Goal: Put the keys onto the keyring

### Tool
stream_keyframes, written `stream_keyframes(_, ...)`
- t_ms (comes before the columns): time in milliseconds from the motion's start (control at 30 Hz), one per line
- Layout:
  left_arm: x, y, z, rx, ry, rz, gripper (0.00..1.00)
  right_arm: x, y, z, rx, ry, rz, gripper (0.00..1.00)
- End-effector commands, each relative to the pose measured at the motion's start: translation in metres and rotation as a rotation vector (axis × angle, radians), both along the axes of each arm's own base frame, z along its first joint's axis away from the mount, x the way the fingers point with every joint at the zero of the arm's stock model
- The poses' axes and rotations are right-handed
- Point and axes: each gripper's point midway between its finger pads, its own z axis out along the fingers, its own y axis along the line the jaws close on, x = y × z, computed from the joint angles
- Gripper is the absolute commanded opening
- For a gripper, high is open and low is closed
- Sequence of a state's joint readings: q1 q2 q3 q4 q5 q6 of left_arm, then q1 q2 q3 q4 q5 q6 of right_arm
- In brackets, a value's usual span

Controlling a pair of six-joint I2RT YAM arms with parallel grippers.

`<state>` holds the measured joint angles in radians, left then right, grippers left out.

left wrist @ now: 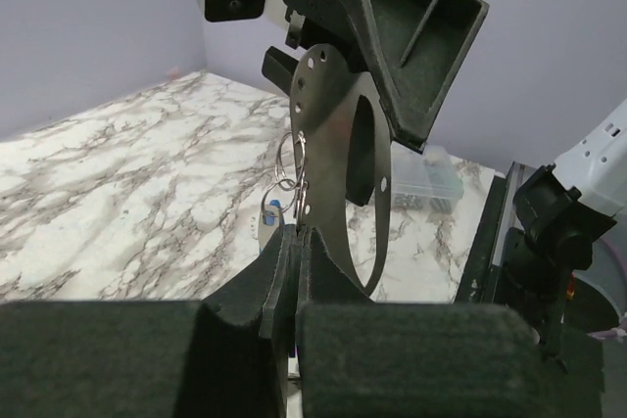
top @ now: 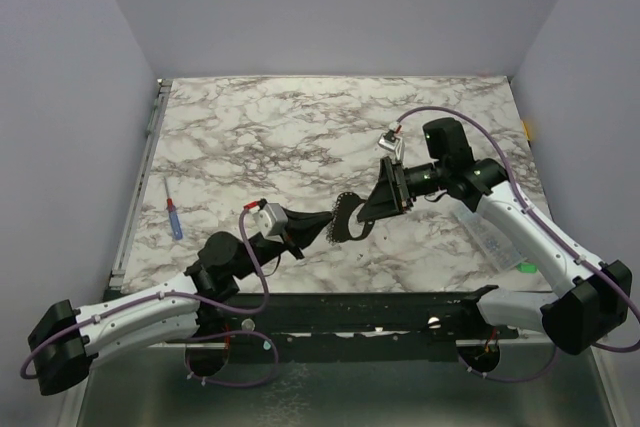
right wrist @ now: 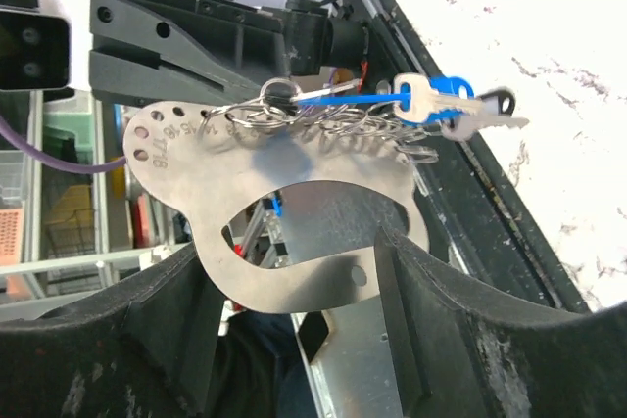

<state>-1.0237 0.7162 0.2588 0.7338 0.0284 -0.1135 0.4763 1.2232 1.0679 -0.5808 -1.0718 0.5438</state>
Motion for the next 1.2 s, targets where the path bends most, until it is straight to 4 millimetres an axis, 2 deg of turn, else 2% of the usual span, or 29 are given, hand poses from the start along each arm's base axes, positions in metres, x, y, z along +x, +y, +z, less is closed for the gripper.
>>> stream_keyframes(0, 0.004, 0.006, 0.013, 0.056, 0.027, 0.039, 0.00, 0.009, -0.005, 0.004, -0.059, -0.089, -0.046, 0.71)
stream_keyframes(200, -0.001, 0.007, 0.012, 0.123, 0.090, 0.022, 0.00, 0.045, -0.024, 0.003, -0.250, -0.238, -0.230, 0.81)
stream_keyframes(233, -0.006, 0.005, 0.013, 0.129, 0.095, -0.008, 0.00, 0.052, -0.028, 0.005, -0.280, -0.264, -0.267, 0.87)
stream_keyframes(300, -0.009, 0.006, 0.015, 0.139, 0.109, -0.023, 0.00, 0.065, -0.035, 0.012, -0.320, -0.307, -0.337, 0.98)
stream_keyframes(400, -0.013, 0.007, 0.018, 0.150, 0.135, -0.039, 0.00, 0.082, -0.040, 0.029, -0.342, -0.368, -0.420, 1.00)
stream_keyframes(467, -0.013, 0.008, 0.021, 0.133, 0.182, -0.030, 0.00, 0.085, -0.039, 0.041, -0.313, -0.412, -0.427, 1.00)
stream_keyframes(533, -0.009, 0.008, 0.019, 0.132, 0.242, -0.009, 0.00, 0.077, -0.029, 0.060, -0.202, -0.473, -0.371, 0.95)
stream_keyframes(567, -0.009, 0.006, 0.019, 0.134, 0.267, -0.012, 0.00, 0.068, -0.021, 0.070, -0.124, -0.494, -0.318, 0.87)
stream_keyframes(633, -0.009, 0.002, 0.020, 0.122, 0.319, -0.015, 0.00, 0.047, -0.009, 0.078, -0.005, -0.484, -0.209, 0.69)
stream_keyframes(733, -0.002, 0.000, 0.021, 0.091, 0.379, 0.018, 0.00, 0.021, 0.002, 0.074, 0.110, -0.397, -0.062, 0.52)
stream_keyframes(900, 0.005, -0.005, 0.017, 0.093, 0.421, 0.047, 0.00, -0.004, 0.013, 0.060, 0.162, -0.336, 0.048, 0.46)
stream_keyframes(1033, 0.002, -0.010, 0.018, 0.094, 0.414, 0.015, 0.00, 0.008, 0.017, 0.043, 0.149, -0.319, -0.005, 0.44)
stream_keyframes(1167, -0.002, -0.013, 0.023, 0.094, 0.404, -0.015, 0.00, 0.041, 0.022, 0.020, 0.069, -0.312, -0.154, 0.44)
